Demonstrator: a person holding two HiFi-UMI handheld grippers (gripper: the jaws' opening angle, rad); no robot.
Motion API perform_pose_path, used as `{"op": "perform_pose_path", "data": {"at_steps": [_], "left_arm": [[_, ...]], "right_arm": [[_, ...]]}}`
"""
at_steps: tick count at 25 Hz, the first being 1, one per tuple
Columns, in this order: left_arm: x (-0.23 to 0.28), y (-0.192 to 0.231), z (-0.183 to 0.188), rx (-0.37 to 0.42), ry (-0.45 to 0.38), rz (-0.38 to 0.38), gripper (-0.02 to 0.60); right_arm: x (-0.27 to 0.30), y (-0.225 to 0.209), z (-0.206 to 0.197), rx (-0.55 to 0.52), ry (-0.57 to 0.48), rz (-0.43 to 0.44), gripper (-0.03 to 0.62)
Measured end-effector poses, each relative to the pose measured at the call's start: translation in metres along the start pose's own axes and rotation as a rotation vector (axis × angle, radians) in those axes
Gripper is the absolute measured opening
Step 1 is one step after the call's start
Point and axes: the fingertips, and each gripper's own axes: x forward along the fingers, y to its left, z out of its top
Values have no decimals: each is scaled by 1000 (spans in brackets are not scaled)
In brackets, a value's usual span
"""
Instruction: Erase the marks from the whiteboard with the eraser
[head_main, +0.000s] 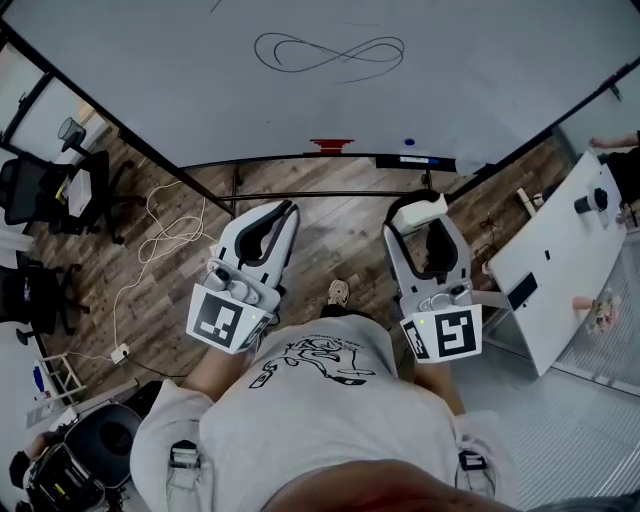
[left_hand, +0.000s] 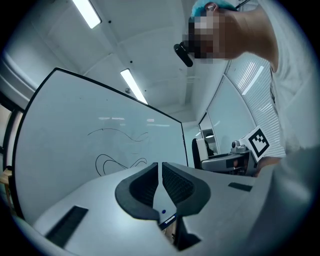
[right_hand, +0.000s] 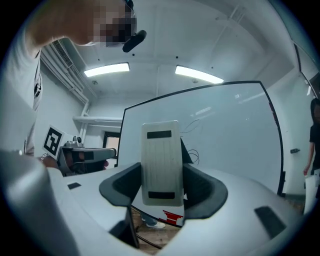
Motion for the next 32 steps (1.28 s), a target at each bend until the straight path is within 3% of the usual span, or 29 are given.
{"op": "perform_pose_path", "data": {"at_steps": [16,32], "left_arm": [[74,42,4,17,-21,58,38],[78,84,9,-7,-32,16,38]], "right_arm": [[76,-65,23,-92,10,38,258],[117,-46,43,-125,17,9,258]]}}
